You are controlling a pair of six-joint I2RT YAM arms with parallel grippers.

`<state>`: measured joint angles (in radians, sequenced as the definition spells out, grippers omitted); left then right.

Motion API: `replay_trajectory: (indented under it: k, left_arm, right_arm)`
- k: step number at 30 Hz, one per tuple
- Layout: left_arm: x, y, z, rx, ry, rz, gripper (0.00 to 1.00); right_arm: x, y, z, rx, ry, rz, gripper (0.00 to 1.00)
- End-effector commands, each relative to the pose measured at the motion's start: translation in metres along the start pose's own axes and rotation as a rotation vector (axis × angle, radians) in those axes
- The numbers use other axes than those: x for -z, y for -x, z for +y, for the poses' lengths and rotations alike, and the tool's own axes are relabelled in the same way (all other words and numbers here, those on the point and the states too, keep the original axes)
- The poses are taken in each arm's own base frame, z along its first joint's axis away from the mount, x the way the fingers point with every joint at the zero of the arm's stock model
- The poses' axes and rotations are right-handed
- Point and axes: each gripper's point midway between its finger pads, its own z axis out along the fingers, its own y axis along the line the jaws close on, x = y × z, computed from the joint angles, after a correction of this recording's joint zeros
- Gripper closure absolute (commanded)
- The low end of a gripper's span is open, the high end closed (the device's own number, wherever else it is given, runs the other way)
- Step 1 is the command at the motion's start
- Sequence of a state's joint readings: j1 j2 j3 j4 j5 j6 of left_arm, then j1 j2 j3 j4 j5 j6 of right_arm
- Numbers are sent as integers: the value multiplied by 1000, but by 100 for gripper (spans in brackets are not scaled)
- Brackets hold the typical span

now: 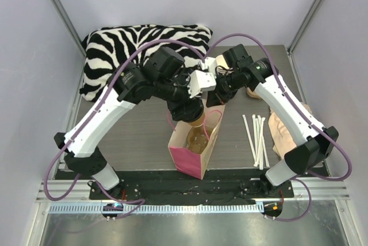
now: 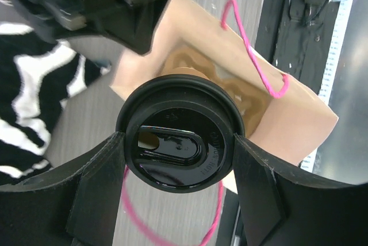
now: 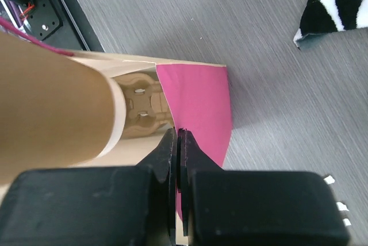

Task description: Pack the takeout coffee

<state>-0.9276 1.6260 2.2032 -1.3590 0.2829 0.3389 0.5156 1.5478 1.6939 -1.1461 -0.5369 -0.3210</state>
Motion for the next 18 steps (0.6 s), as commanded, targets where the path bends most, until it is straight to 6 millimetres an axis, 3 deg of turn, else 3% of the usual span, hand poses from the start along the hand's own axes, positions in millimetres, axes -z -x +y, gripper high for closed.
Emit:
replay_trajectory:
  k: [1, 9, 14, 18]
  left_arm:
    - [-3, -11, -7, -20, -11, 18, 74]
    - [-35, -22, -12, -44, -37, 66, 75]
    - [-54, -34, -10, -44, -46, 96, 75]
    - [-63, -43, -13, -72, -63, 94, 75]
  right_arm:
    - [9, 7, 8, -3, -2, -69, 99]
    - [9, 13, 0, -121, -74, -155, 99]
    - [19, 13, 18, -145, -24, -212, 99]
    - [23, 1, 25, -112, -4, -190, 64]
